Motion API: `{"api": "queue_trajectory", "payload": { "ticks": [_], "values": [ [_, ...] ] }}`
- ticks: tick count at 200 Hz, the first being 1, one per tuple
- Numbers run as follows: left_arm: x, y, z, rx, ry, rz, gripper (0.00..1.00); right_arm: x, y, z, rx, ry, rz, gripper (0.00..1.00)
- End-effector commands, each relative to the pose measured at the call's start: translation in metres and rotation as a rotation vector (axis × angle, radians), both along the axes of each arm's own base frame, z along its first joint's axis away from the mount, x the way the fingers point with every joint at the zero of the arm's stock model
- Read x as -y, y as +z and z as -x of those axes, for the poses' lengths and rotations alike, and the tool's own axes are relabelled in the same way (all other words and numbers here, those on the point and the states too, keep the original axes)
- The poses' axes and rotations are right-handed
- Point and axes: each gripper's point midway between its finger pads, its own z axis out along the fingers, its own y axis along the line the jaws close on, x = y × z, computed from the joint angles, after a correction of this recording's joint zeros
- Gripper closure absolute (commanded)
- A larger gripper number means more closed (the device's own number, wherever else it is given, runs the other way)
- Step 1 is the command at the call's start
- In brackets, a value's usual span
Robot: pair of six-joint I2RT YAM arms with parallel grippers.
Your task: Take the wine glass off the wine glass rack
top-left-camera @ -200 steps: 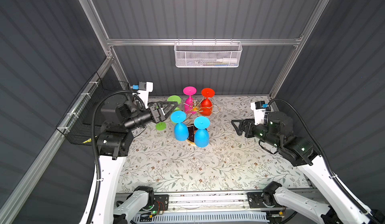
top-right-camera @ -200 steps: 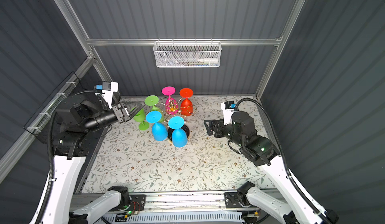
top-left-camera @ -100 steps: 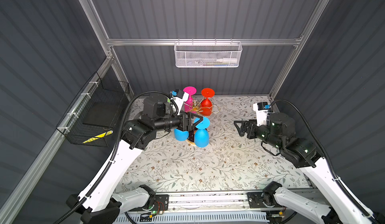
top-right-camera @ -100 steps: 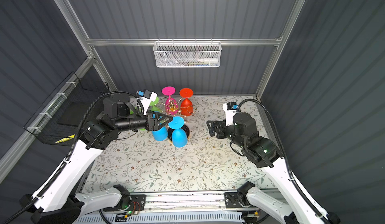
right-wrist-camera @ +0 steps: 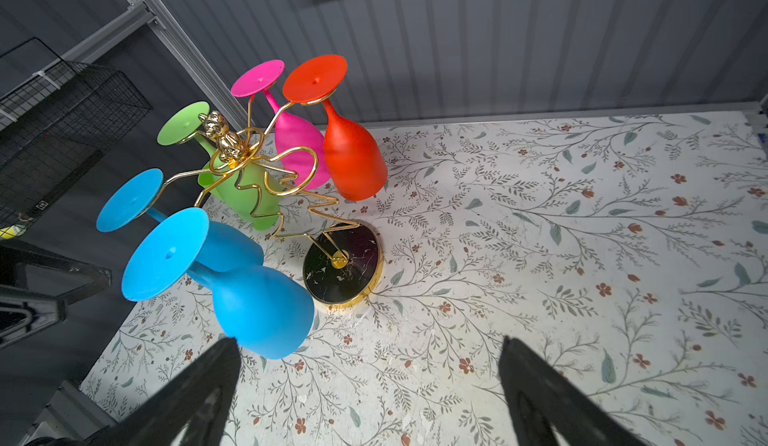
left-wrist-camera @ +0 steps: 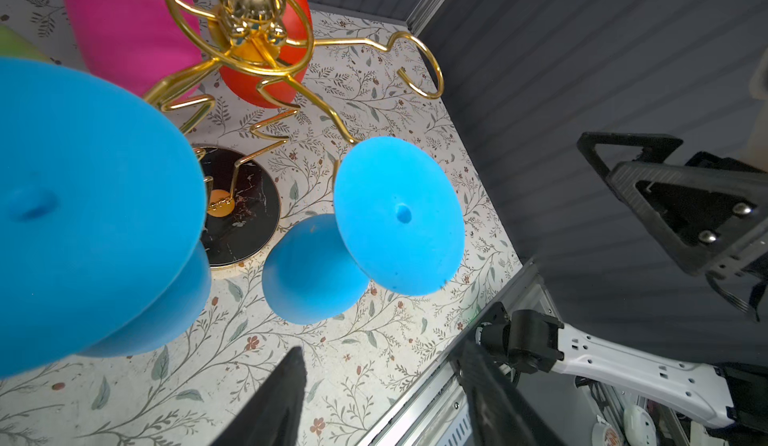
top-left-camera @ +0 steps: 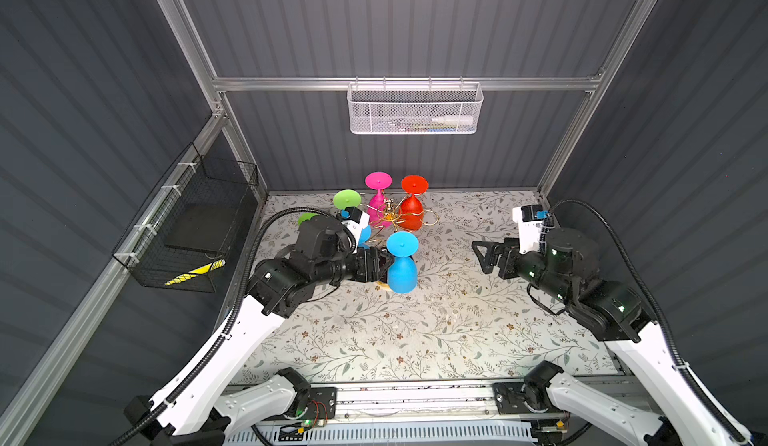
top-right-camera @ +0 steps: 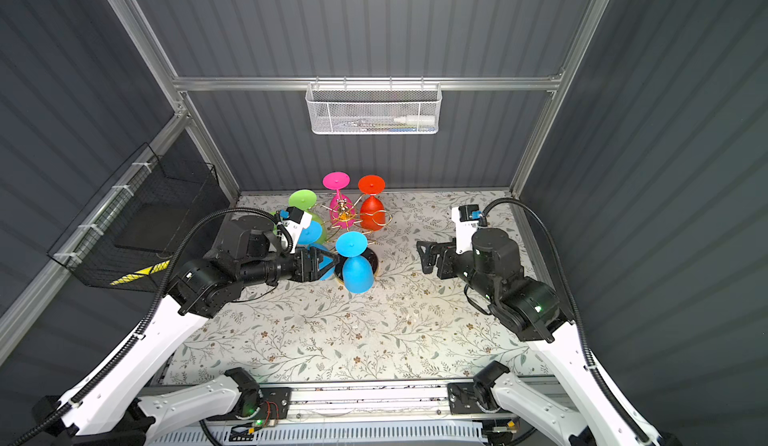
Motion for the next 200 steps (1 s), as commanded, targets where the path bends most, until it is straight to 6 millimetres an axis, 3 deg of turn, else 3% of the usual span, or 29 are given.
{"api": "queue_trajectory", "payload": {
  "ticks": [1,89,131,200],
  "values": [
    [0.007,0.010,-0.004,0.016,0.008,0.052,0.38,0.008,0.000,0.004,0.018,-0.021,0.010,0.01],
    [0.023,-0.003,-0.014,-0.023,-0.003,0.076,0.43,0.015,-0.003,0.011,0.028,-0.031,0.013,0.01],
    [0.028,-0.005,-0.017,-0.030,-0.008,0.090,0.54,0.013,-0.004,0.013,0.025,-0.020,-0.001,0.01],
    [0.032,-0.008,-0.018,-0.043,-0.010,0.119,0.55,0.012,-0.004,0.015,0.025,-0.011,-0.013,0.01]
  ]
}}
